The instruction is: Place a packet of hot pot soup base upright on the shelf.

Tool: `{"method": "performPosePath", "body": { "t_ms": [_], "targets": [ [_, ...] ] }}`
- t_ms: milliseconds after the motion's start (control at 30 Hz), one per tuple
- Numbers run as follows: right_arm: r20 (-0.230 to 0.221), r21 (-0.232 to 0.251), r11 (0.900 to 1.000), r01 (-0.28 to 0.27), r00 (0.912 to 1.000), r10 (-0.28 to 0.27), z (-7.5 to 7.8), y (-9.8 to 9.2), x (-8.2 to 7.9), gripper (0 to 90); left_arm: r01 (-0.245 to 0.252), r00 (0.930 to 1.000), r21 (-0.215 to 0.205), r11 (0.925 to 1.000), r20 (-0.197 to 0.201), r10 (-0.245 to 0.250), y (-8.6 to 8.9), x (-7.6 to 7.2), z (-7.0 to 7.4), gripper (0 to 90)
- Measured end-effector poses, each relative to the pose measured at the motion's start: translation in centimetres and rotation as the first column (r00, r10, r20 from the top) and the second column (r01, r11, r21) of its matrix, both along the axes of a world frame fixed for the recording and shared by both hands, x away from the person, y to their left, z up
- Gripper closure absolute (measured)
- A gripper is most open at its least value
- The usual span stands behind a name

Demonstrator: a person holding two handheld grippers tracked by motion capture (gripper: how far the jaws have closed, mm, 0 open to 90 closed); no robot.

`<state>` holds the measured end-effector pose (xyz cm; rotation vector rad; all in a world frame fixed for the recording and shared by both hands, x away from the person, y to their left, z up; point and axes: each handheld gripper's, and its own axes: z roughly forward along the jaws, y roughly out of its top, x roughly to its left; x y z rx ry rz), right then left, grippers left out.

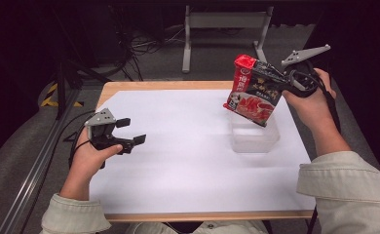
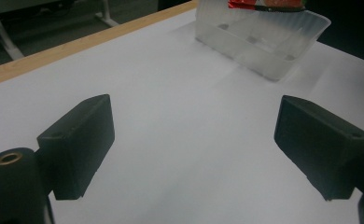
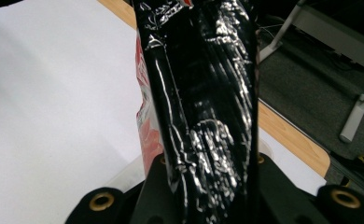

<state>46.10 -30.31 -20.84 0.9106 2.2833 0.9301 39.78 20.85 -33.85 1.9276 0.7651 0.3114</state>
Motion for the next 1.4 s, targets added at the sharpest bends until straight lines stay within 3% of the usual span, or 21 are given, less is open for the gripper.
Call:
{"method": "performPosePath", "body": {
  "t_ms": [333,500,1033,1400],
  "targets": [
    [-0.029,-0.026,0.998,0.057,0.9979,-0.058,-0.9,-0.9,0.7,83.7,0.009,1.0,-0.005,1.0,0.005,-0.008,0.0,-0.1,0.2,12.3],
    [-0.039,-0.03,0.998,0.052,0.9978,-0.053,-1.2,-1.0,0.8,83.7,0.001,1.0,0.014,0.9999,0.008,-0.001,0.0,0.0,0.1,12.1],
    [-0.083,-0.057,0.997,0.05,0.9951,-0.054,-3.0,-1.3,1.1,83.5,0.002,1.0,0.012,0.9999,-0.002,-0.002,-0.1,0.0,0.0,11.9],
    [-0.111,-0.052,0.997,0.052,0.9922,-0.057,-5.0,-1.7,1.5,83.1,0.011,0.9999,0.025,0.9996,0.005,-0.011,-0.1,0.1,-0.1,11.3]
  ]
}}
